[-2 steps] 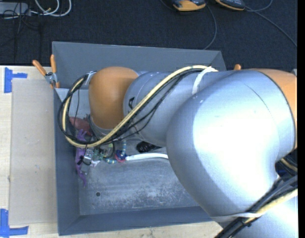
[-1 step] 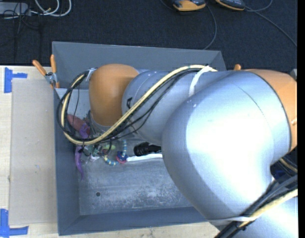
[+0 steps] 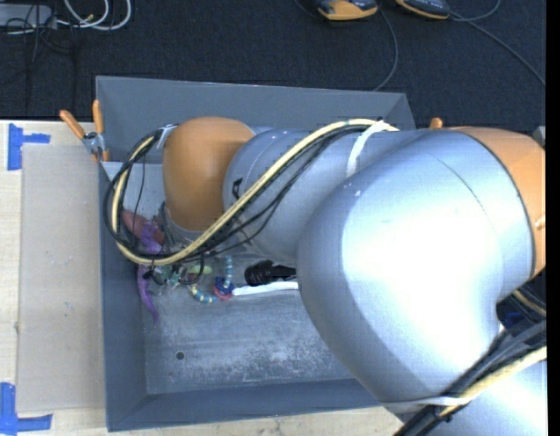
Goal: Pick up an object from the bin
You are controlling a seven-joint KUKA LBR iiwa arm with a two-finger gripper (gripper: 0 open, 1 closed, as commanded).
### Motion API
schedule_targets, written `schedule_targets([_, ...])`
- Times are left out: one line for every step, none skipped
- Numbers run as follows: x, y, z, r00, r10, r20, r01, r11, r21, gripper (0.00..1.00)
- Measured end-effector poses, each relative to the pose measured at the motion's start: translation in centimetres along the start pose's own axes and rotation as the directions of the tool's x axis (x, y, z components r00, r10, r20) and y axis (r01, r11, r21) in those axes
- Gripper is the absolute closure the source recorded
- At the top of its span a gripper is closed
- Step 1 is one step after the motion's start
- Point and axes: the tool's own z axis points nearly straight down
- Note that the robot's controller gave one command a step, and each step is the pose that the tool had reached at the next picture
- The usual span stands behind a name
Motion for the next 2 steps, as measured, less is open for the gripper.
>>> schedule_targets([0.02, 0.01, 0.00, 1.000, -0.001, 0.000, 0.001, 1.000, 0.000, 1.00])
schedule_targets([0.03, 0.02, 0.01, 1.000, -0.002, 0.000, 0.002, 1.000, 0.000, 1.00])
